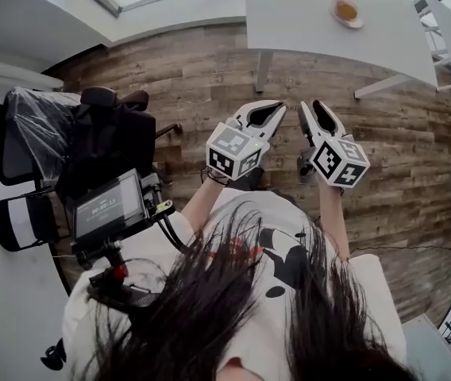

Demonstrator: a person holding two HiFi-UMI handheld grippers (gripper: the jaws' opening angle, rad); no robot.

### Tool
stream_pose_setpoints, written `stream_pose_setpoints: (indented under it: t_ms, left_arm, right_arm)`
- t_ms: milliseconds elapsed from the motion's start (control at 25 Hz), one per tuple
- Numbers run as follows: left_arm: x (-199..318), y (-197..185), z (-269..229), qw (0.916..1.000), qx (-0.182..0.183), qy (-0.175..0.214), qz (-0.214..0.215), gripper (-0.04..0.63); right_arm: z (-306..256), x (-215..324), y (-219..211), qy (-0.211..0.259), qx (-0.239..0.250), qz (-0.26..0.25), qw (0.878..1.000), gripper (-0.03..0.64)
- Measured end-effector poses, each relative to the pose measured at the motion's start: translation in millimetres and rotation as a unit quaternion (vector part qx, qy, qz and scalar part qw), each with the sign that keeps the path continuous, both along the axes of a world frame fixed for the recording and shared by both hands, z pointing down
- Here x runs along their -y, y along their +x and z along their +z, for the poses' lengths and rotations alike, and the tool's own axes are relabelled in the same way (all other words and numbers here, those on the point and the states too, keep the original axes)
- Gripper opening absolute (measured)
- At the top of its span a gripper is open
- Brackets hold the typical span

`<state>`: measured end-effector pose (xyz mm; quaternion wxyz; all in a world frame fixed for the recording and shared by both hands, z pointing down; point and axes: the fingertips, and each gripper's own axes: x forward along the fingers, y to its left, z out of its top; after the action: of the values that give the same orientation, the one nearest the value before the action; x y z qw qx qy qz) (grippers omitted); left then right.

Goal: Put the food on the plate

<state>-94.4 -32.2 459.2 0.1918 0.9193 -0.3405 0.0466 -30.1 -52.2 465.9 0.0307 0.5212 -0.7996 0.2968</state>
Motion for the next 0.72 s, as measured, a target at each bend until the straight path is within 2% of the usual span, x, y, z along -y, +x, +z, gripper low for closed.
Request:
stream_pose_setpoints:
  t_ms: [120,320,520,600,720]
  left_arm:
    - [-9.8,6.0,-6.3,0.9999,0.002,0.007,-0.011,0.011]
    - [-11.6,1.4,-0.7,0.9998,0.002,-0.003,-0.018,0.012]
    - [-18.9,7.7,0.0,0.9999,-0.004,-0.014,-0.007,0.012]
    - [-33.1,21.0,-0.4,0.9998,-0.007,-0.016,0.000,0.011]
    - [-78.9,60.1,2.3,0.9999,0.000,-0.013,0.009,0.011]
  right_arm:
    - [-1.8,-12.7,6.9,0.004,0.005,-0.006,1.000,0.170]
    - [5.6,-17.9,2.1,-0.008,0.006,-0.012,1.000,0.170]
    - [9.0,-29.3,1.4,-0.022,0.002,-0.009,1.000,0.172]
    - [8.8,-44.3,11.6,-0.025,0.001,-0.004,1.000,0.170]
    - [10.3,-89.4,49.6,-0.020,0.008,0.004,1.000,0.170]
